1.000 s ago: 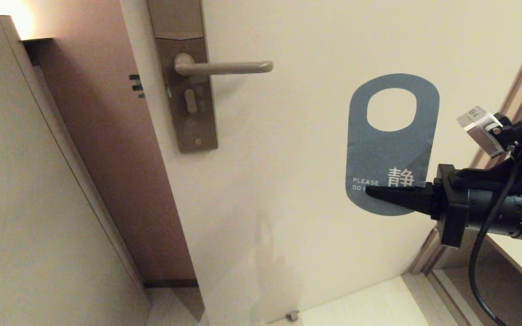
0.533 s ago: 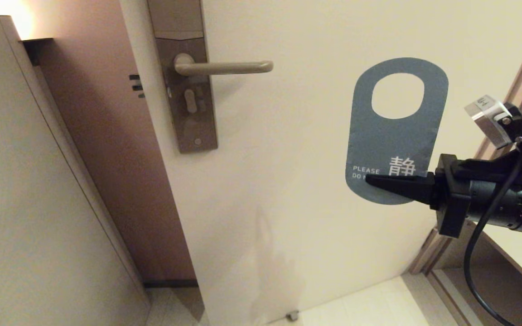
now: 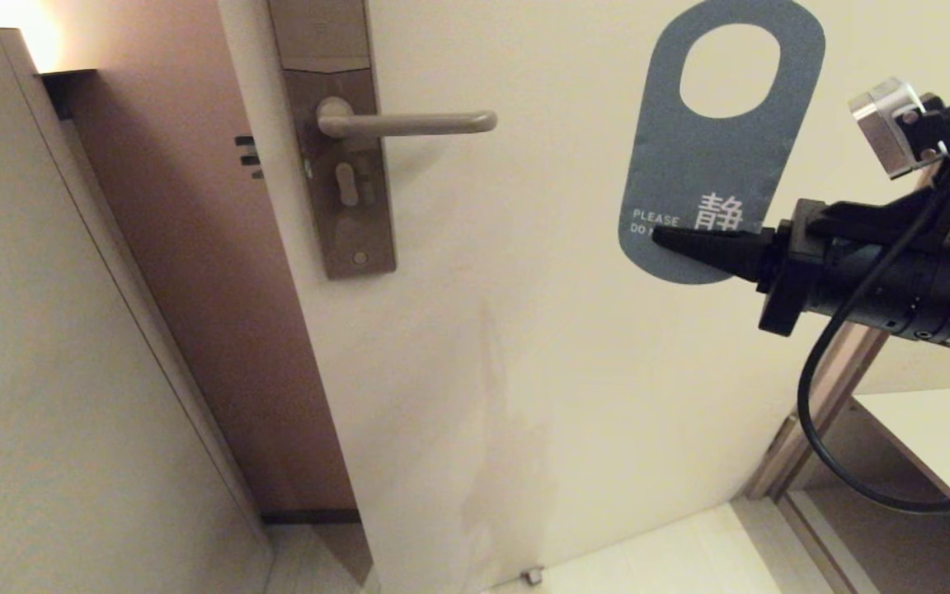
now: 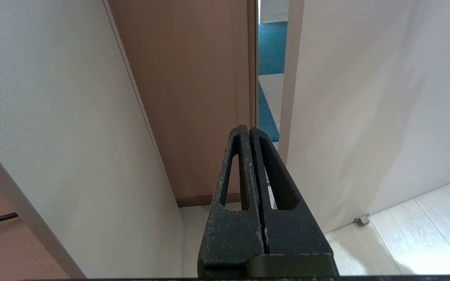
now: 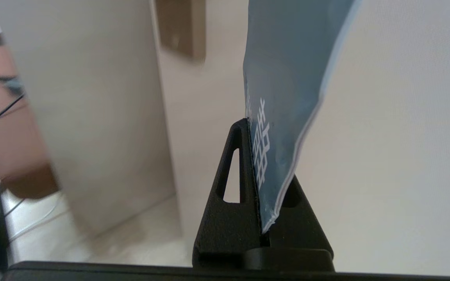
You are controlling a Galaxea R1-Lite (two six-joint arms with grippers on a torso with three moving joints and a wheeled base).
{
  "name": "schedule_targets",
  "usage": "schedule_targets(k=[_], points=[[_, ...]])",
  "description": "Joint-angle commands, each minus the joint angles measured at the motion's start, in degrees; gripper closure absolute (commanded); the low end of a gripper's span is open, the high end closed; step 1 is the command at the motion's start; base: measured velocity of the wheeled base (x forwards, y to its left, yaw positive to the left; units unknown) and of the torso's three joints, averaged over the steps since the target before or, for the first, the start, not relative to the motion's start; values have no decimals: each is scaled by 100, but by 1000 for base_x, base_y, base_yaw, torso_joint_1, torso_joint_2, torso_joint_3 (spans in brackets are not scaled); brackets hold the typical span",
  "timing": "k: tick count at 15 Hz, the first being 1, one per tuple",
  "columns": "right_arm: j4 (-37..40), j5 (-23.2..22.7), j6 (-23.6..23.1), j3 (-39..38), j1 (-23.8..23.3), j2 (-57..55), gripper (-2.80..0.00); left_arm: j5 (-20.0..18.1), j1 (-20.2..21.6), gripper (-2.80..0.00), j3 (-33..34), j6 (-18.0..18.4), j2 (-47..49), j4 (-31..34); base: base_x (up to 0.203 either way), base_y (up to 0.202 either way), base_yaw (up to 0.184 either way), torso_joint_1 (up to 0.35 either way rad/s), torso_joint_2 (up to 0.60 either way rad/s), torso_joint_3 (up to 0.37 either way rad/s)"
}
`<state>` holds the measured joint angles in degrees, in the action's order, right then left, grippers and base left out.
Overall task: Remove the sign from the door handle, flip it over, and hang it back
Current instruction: Hang the sign back with the other side facing out
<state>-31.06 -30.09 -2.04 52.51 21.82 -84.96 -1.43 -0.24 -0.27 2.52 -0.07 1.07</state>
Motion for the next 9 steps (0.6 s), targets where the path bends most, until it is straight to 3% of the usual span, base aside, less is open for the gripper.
schedule_targets(k=[1,4,6,9], points=[[-14,214,-1,330,243,-303,0,0,-2,0,0,3,7,7,0,0,0,0,0,0],[-5,708,-7,763,556,-654,0,-3,-2,0,0,3,7,-2,0,0,0,0,0,0],[75,1331,-7,922,778,-763,0,-3,-2,0,0,3,7,2,0,0,0,0,0,0],[867,2314,-8,1113,1141,-761,0,2,-2,0,0,3,7,-2,0,0,0,0,0,0]])
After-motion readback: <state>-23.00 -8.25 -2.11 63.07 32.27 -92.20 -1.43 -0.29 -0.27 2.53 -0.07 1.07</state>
